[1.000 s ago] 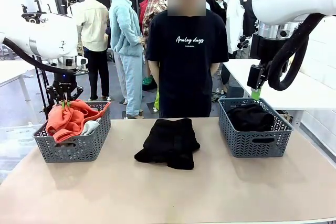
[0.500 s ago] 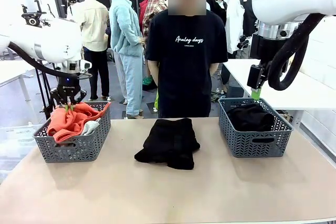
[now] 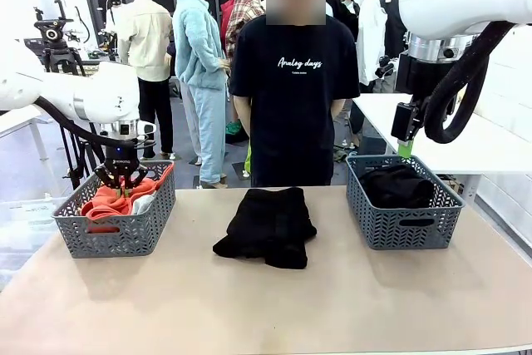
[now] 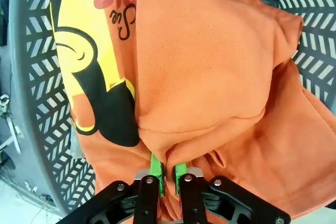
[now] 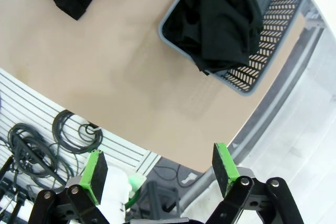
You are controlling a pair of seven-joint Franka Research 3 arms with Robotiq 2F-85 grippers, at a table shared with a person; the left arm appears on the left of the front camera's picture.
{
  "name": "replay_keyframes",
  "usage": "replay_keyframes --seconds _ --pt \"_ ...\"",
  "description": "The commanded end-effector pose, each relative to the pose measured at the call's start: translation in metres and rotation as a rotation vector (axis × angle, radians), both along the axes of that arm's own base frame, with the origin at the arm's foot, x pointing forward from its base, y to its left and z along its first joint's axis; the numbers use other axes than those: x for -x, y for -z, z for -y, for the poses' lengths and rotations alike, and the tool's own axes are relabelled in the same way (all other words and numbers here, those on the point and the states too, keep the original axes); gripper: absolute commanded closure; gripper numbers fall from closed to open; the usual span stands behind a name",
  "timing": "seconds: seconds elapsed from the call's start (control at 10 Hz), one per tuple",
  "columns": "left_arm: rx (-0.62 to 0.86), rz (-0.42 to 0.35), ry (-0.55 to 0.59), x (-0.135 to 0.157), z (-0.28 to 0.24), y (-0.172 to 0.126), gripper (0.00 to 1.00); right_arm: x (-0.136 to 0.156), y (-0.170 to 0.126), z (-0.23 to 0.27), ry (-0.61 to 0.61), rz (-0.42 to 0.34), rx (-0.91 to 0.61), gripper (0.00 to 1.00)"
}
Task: Sort the tops and bottoms.
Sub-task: Sort the clothes according to human instructions.
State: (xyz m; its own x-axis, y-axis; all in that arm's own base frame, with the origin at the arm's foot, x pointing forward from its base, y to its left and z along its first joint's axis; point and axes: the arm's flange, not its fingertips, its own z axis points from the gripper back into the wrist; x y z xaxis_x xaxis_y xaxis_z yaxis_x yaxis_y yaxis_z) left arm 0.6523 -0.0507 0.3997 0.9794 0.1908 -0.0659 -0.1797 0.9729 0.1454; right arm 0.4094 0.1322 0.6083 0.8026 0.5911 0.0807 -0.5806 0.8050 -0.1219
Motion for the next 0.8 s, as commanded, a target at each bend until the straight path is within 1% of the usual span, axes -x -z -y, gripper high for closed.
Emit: replay_keyframes --seconds 0.0,0.1,0.4,0.5,0.7 --pt "0.018 -0.017 0.019 -0.002 -0.001 -0.011 0.85 -0.001 -0.001 -0.001 0.017 0.000 0.021 0.00" --pt "0.026 -0.014 0.028 0.000 -0.003 -0.015 0.67 -0.001 -0.001 -0.001 0.017 0.000 0.021 0.00" --pt "0.037 0.029 0.042 0.006 -0.007 -0.034 0.09 -0.001 -0.001 -0.001 0.017 0.000 0.021 0.00" --pt "0.051 0.035 0.047 0.007 -0.009 -0.041 0.00 -0.001 -0.001 -0.001 0.017 0.000 0.021 0.00" --pt "0.080 0.062 0.044 0.011 -0.015 -0.054 0.00 -0.001 -0.001 -0.001 0.017 0.000 0.021 0.00"
